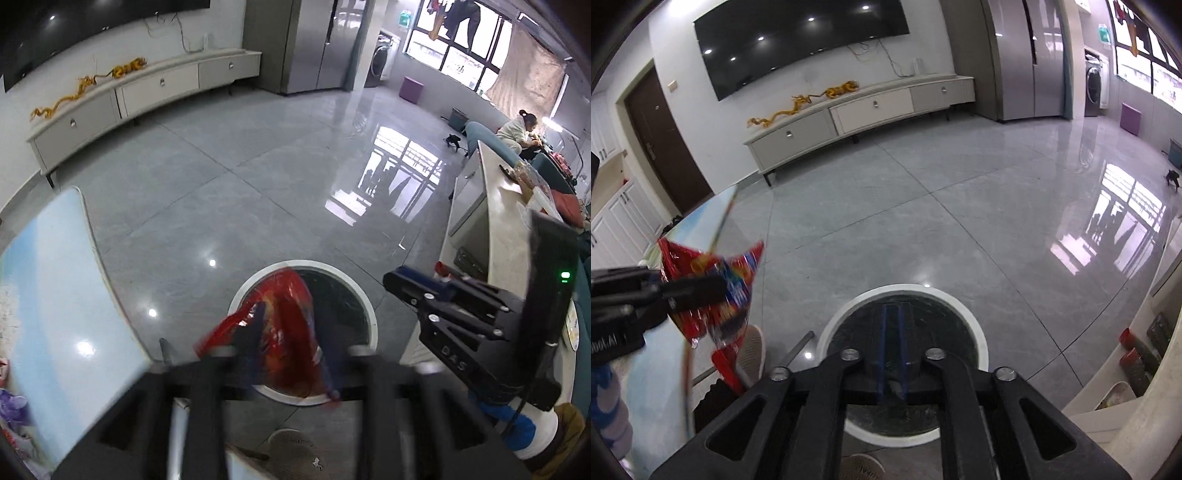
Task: Collect trash
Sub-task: 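Carry both items to the bin and open both tools to drop them, then grasp the clear plastic bag with the left tool while the right tool grasps the printed white bag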
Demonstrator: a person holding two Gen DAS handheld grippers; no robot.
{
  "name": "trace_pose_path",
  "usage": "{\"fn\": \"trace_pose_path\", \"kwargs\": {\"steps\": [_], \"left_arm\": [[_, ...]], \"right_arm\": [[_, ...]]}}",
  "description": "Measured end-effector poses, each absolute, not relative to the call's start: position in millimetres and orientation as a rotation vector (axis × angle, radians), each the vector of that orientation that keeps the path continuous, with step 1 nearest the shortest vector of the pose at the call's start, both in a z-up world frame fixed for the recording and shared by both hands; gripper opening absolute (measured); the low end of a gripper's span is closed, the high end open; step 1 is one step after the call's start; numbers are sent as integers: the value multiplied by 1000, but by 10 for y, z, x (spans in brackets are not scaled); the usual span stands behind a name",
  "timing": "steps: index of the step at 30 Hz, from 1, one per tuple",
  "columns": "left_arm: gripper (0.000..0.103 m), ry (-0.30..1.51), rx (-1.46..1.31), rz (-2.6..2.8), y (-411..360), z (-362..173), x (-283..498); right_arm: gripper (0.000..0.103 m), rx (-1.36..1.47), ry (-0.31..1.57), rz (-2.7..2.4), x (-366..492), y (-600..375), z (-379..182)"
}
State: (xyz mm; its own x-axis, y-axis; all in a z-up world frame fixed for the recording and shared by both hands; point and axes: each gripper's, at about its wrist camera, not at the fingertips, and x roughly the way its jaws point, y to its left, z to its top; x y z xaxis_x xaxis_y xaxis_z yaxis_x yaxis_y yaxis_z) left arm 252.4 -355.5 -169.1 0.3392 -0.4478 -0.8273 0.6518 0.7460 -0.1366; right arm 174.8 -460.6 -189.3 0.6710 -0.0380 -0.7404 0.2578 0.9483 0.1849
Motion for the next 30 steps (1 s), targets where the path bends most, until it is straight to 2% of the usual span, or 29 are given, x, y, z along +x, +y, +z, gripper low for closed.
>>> {"fn": "trace_pose_path", "kwargs": {"steps": [1, 2, 9, 19, 25, 30], "left_arm": [[57, 994, 228, -726, -3567, -1721, 2547], [57, 999, 220, -736, -3580, -1751, 2568], [57, 994, 184, -782, -3522, -1729, 2503], [57, 818, 162, -709, -3091, -1111, 2082], [57, 728, 184, -660, -2548, -701, 1662], [56, 696, 168, -558, -1746, -425, 1460]], "right_arm": [[40, 289, 809, -184, 1702, -4639, -1897], [41, 290, 797, -196, 1662, -4660, -1887], [41, 299, 756, -247, 1436, -4731, -1723], [41, 280, 693, -223, 1048, -4525, -1287], [42, 241, 625, -171, 881, -4198, -887], [43, 189, 564, -74, 784, -3753, -540]]}}
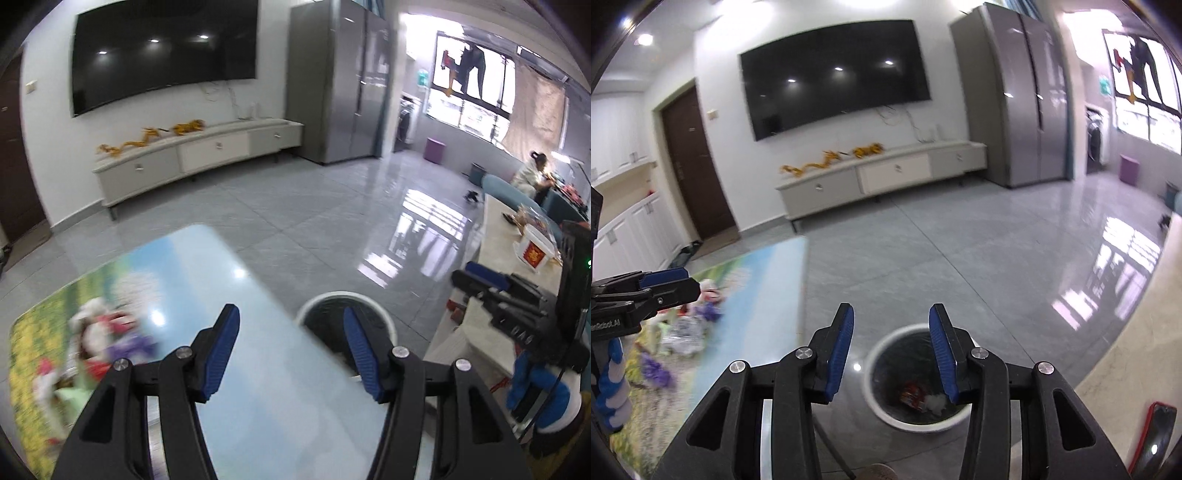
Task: Collect trash
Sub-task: 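Grasp the clear plastic bag with the left tool while the right tool grasps the printed white bag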
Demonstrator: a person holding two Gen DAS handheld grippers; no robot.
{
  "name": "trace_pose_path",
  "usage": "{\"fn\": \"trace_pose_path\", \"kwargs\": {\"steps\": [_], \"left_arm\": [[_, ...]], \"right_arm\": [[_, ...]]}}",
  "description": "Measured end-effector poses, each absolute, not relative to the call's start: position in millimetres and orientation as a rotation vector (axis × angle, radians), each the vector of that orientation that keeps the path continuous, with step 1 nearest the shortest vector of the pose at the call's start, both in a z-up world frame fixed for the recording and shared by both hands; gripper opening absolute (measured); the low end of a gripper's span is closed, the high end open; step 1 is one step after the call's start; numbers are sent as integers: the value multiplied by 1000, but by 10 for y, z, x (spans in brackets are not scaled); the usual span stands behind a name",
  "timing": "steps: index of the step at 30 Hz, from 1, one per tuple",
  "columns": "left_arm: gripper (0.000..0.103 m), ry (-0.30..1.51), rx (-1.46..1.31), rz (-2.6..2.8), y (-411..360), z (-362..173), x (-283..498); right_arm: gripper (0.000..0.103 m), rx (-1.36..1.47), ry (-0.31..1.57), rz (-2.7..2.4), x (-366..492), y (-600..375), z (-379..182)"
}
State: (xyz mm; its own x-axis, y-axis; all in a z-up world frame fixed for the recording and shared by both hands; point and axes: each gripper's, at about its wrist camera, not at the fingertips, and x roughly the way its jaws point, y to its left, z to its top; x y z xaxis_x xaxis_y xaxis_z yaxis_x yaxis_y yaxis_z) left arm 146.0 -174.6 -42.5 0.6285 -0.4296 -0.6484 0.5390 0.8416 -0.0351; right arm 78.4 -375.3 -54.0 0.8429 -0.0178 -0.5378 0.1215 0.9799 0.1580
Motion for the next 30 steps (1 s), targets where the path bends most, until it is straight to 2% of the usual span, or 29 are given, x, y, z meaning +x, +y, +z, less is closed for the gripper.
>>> {"fn": "trace_pose_path", "kwargs": {"steps": [4, 8, 15, 18, 22, 30], "left_arm": [[56, 674, 167, -438, -1030, -304, 1390], [51, 686, 136, -319, -232, -271, 1359], [50, 729, 52, -180, 879, -406, 1432], [50, 762, 17, -163, 1120, -559, 1542], [50, 830, 6, -177, 1274, -876, 1786], [50, 902, 93, -229, 1136, -1326, 2260]], "right_arm": [[47, 157, 537, 5, 797, -3413, -338], [49, 127, 540, 129, 882, -2996, -211], [49, 77, 603, 347, 1118, -2193, -302], [50, 42, 649, 418, 1320, -1897, -444], [59, -9, 703, 498, 1624, -1525, -684], [62, -167, 770, 608, 2148, -1091, -1038]]}}
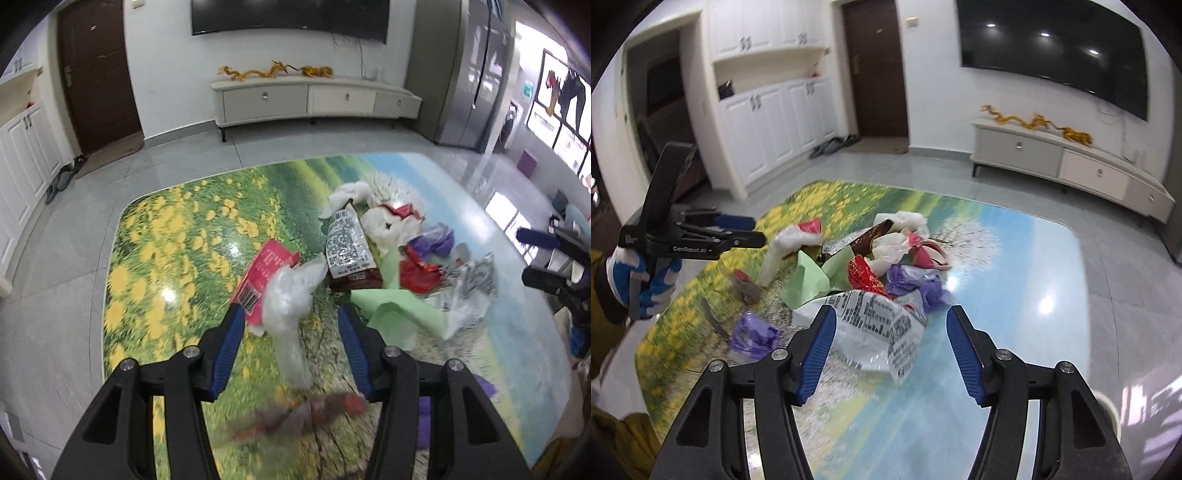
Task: Collect trash
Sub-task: 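Grasp the clear plastic bag with the left tool while the right tool grasps the printed white bag, then carry both bags over the bin and open both tools to release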
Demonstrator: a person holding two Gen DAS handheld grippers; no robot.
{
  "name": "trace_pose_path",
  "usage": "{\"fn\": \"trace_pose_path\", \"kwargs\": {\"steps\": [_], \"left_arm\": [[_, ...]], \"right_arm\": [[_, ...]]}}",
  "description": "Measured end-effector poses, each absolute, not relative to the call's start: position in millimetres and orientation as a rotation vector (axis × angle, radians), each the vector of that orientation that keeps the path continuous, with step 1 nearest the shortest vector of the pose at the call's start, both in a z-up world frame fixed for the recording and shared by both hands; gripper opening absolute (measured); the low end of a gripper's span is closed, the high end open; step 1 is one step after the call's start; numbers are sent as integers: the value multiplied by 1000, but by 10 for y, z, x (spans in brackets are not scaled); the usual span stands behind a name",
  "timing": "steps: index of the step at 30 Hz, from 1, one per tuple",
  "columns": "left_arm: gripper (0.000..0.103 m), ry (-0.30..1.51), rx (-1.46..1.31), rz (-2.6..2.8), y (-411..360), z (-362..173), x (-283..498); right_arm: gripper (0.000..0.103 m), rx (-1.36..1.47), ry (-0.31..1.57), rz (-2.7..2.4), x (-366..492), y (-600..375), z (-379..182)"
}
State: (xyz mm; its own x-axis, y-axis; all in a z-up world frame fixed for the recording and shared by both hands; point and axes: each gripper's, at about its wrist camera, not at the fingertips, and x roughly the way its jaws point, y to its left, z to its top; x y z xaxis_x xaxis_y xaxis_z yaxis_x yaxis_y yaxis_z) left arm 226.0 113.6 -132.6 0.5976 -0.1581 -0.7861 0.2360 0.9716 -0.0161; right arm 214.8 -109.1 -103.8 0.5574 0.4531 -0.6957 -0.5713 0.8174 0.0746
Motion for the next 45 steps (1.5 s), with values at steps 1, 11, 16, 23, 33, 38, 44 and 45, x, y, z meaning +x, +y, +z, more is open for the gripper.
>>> {"fn": "trace_pose_path", "kwargs": {"steps": [1, 11, 16, 23, 33, 38, 44, 45], "left_arm": [[50, 908, 103, -231, 1111, -1370, 2294], [30, 957, 118, -237, 1051, -1618, 2501], [28, 928, 82, -233, 1054, -1521, 2438], [28, 853, 44, -229, 1074, -1218, 2246], [27, 756, 13, -241, 1002, -704, 1897], [27, 730, 3, -291, 817, -497, 1726], [27, 713, 18, -371, 346, -275, 1672], [27, 710, 37, -391, 193, -252, 1678]], "right_arm": [[62, -193, 774, 621, 2231, -1043, -1073], [55, -236, 867, 735, 2513, -893, -1419], [22, -211, 873, 736, 2371, -984, -1466], [9, -184, 820, 694, 2054, -1136, -1353], [9, -80, 703, 643, 1635, -1464, -955], [9, -17, 641, 580, 1433, -1783, -730], [9, 45, 606, 427, 1246, -2328, -615], [9, 50, 611, 387, 1231, -2439, -623]]}}
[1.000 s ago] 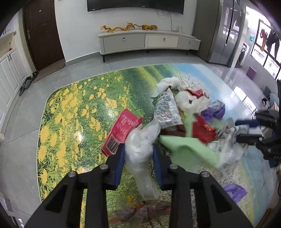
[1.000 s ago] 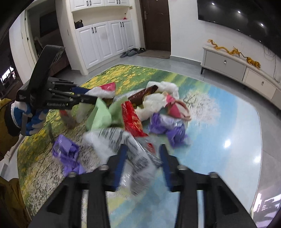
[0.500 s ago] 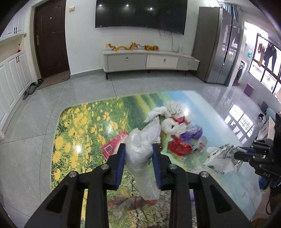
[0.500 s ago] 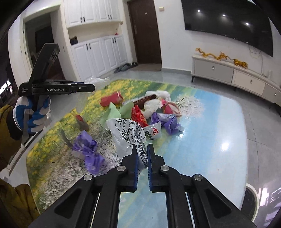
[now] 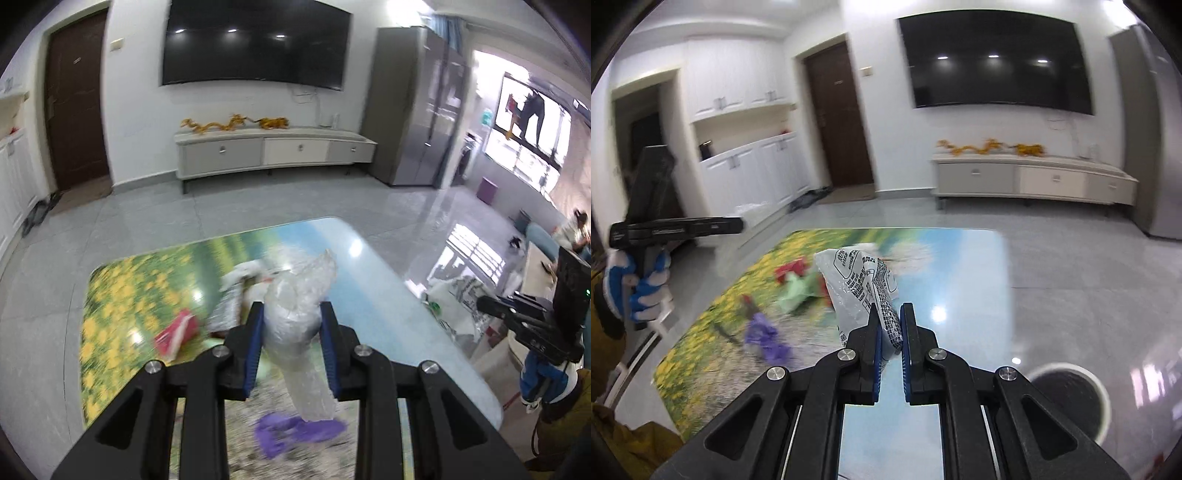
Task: Collect trash
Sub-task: 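Carry both bags over the bin and open both tools to release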
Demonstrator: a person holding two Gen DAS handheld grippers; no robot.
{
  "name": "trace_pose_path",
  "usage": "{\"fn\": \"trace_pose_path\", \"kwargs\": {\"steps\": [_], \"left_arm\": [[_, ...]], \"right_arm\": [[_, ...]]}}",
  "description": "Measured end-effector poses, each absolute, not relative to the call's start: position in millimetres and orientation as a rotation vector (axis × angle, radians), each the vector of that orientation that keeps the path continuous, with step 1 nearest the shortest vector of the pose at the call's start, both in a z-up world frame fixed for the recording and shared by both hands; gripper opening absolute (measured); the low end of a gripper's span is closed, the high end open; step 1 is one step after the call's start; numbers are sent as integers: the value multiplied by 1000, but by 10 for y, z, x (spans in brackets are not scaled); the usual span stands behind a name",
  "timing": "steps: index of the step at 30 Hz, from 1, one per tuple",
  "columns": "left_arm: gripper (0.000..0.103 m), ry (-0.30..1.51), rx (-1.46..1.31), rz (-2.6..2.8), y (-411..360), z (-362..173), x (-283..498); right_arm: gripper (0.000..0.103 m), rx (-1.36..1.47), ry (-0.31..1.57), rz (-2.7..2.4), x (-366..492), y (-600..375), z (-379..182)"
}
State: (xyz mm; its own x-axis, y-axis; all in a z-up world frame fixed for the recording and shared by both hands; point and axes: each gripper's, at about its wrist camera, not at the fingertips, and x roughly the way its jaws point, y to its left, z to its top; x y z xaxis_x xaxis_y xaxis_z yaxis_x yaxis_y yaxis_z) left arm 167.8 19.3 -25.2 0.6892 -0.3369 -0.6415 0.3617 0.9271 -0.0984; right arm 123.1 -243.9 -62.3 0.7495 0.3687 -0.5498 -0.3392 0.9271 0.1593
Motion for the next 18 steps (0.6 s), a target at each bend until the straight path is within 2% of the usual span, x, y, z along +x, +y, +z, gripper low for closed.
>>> {"fn": "trace_pose_path", "kwargs": {"steps": [7, 18], "left_arm": [[28, 751, 125, -572, -1124, -330, 1836], [30, 891, 155, -748, -3012, -970, 2336]], "right_arm": [[9, 99, 693, 70, 1205, -3368, -867], [9, 166, 841, -161, 1676, -4356, -1519]]}}
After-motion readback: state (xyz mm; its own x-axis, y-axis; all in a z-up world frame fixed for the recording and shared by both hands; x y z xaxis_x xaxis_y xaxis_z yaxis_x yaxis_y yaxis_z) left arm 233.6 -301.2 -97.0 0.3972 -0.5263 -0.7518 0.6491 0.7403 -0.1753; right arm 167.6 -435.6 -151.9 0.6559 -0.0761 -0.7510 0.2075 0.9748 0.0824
